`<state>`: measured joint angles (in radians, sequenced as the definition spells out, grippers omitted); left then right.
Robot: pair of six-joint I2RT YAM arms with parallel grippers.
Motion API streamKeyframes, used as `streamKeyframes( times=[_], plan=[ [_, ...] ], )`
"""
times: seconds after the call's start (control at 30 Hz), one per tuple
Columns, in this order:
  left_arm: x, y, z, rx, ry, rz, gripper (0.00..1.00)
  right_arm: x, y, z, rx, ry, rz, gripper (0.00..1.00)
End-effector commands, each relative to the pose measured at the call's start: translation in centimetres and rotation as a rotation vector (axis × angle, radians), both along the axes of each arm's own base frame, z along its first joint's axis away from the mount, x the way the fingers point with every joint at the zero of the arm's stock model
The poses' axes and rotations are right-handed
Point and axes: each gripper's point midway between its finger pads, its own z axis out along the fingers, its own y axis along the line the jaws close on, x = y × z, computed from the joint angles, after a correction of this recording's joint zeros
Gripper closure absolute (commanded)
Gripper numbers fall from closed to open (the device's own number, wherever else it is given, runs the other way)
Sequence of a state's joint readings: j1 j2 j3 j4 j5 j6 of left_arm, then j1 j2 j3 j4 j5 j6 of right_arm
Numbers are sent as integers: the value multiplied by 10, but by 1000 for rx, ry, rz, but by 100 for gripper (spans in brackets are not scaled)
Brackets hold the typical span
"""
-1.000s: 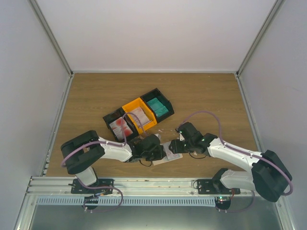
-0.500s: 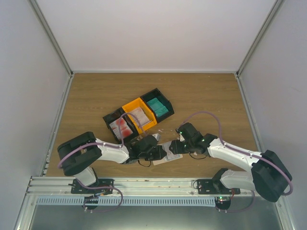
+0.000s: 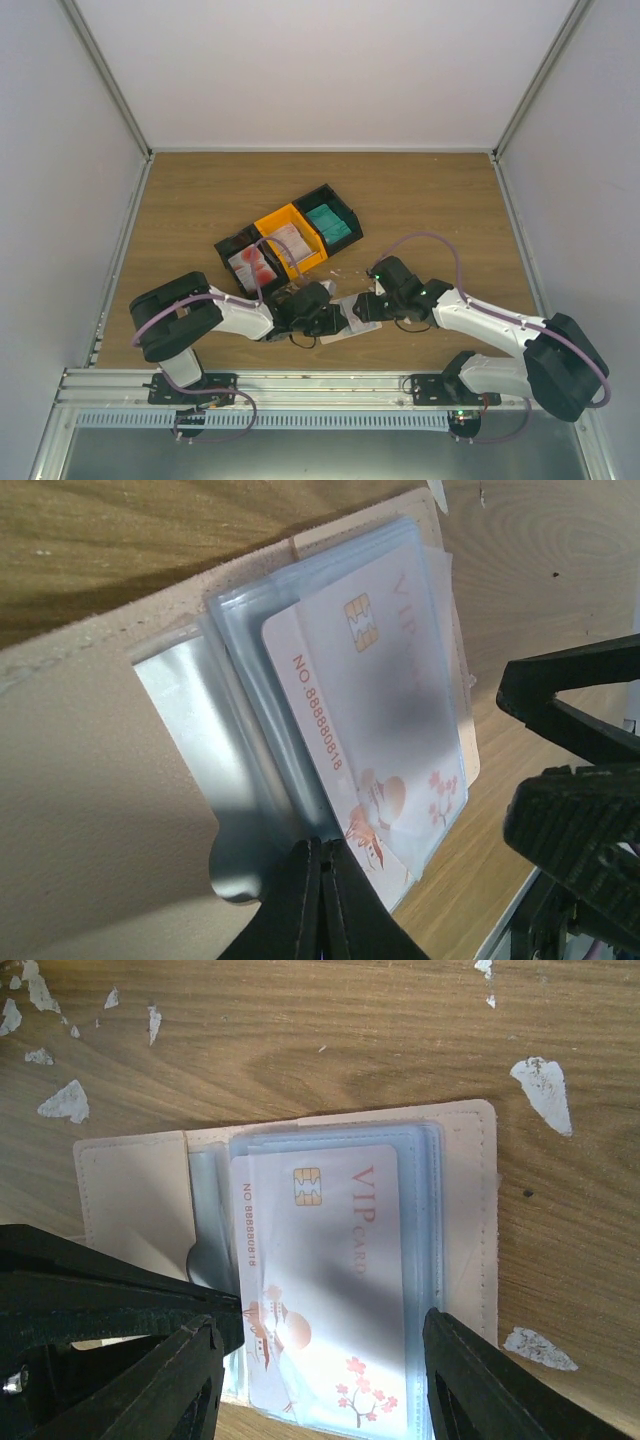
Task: Put the credit cards into the card holder
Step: Insert the credit card into the card holder.
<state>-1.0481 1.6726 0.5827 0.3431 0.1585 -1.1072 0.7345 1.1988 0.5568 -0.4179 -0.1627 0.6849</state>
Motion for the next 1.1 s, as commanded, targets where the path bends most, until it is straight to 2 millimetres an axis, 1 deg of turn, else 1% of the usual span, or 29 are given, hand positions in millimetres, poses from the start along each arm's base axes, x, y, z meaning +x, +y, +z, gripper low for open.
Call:
streamKeyframes(
  times=[0.0,0.13,0.27,0.37,0.5,0.6,0.67,0.73,0.83,0.93,0.97,1.07],
  plan=[
    [2,6,-14,47,18,12,98,0,-4,-5,-17,1,2,45],
    [-2,20,-30,105,64,39,99,0,-6,-7,-32,7,-2,45],
    [-2,21,-35,120,84,38,100,0,-10,-11,-66,17,-16,46],
    [0,15,-22,78,43,19,100,1,-12,-12,-75,21,-21,46],
    [9,1,16,-51,-66,-7,100,1,-10,-12,-67,19,-20,46],
    [12,-3,37,-118,-122,-15,99,1,-10,-11,-66,18,-18,47],
    [12,-5,44,-142,-138,-17,98,1,-10,-11,-66,18,-18,46],
    [13,-8,48,-165,-146,-22,94,1,-10,-11,-66,17,-18,46],
    [13,-13,43,-154,-132,-32,85,0,-10,-11,-64,18,-17,47],
    [15,-15,31,-111,-99,-28,77,0,-11,-11,-65,17,-19,46],
    [15,-16,29,-103,-96,-27,76,0,-11,-11,-64,17,-19,46],
    [16,-10,14,-41,-64,-8,76,0,-11,-12,-64,18,-20,46]
  ],
)
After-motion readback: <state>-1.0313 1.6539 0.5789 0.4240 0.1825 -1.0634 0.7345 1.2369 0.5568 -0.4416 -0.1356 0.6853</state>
